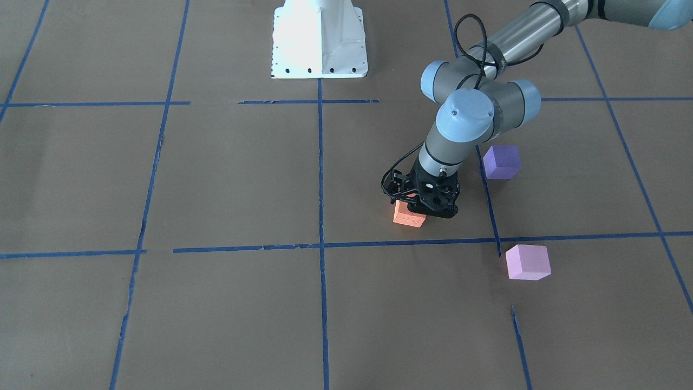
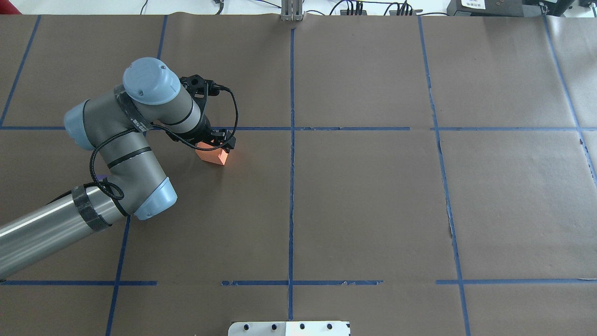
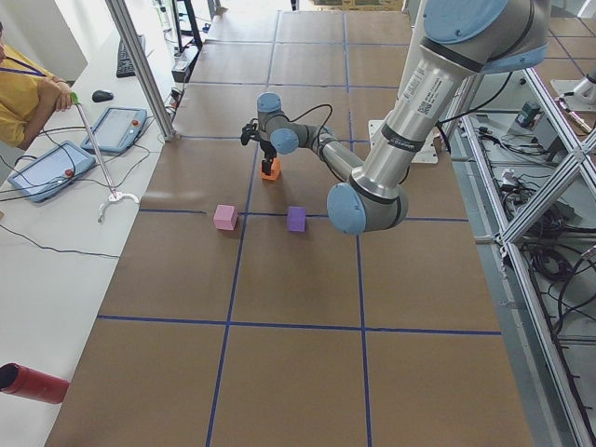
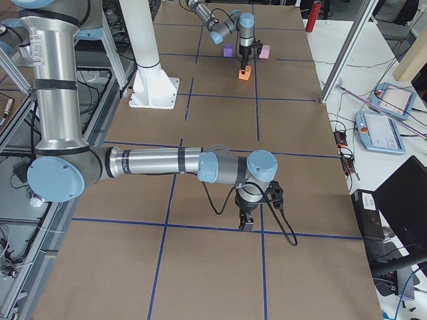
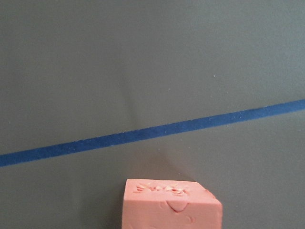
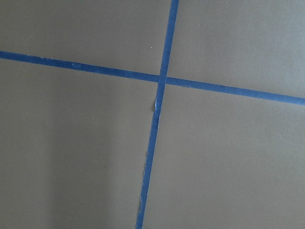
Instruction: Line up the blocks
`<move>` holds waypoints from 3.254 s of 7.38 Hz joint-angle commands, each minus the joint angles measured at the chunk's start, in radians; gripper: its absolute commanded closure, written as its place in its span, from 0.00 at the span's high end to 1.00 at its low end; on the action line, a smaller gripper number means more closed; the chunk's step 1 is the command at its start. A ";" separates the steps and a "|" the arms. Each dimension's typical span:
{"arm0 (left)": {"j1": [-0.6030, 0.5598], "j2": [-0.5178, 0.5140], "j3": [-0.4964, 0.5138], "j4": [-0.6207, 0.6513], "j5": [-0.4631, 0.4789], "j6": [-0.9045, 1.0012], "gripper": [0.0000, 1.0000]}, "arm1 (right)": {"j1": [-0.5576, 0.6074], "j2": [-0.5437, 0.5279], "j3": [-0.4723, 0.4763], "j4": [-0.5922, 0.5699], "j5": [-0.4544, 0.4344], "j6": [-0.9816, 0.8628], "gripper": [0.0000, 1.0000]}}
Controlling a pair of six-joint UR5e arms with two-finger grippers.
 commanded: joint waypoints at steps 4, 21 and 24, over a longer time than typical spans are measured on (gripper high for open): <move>-0.005 0.010 0.015 -0.030 0.005 -0.004 0.41 | 0.001 0.000 0.000 0.000 0.000 0.000 1.00; -0.344 0.305 -0.140 -0.013 -0.132 0.039 0.99 | 0.000 0.000 0.000 0.000 0.000 -0.002 1.00; -0.596 0.505 -0.186 -0.007 -0.133 0.523 0.99 | 0.000 0.000 0.000 0.000 0.000 0.000 1.00</move>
